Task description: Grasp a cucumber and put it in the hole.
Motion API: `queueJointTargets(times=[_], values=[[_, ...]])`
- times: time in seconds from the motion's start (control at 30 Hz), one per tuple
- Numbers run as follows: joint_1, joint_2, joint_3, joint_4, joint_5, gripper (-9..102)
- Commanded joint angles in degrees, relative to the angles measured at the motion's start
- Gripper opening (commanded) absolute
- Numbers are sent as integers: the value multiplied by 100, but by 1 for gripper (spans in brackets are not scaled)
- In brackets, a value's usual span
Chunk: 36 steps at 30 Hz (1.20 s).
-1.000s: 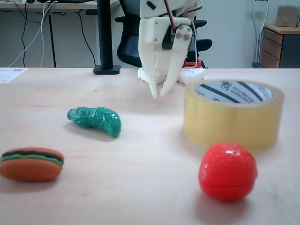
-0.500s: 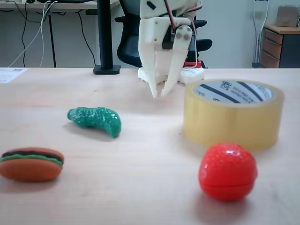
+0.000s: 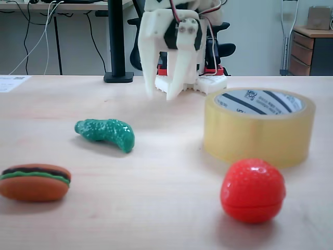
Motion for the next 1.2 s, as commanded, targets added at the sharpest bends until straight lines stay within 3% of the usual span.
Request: queueJointTargets(times=[0.0,0.3,0.7,1.0,1.17], values=[[422,-167,-686,-475,88,12],[422,-3419,-2804,-2285,-123,8],[422,-6636,-4878,-2883,-4061,27],[308,-7550,-5159,-3023,-5792,34],[299,-7972,-5344,-3287,-6530,44]])
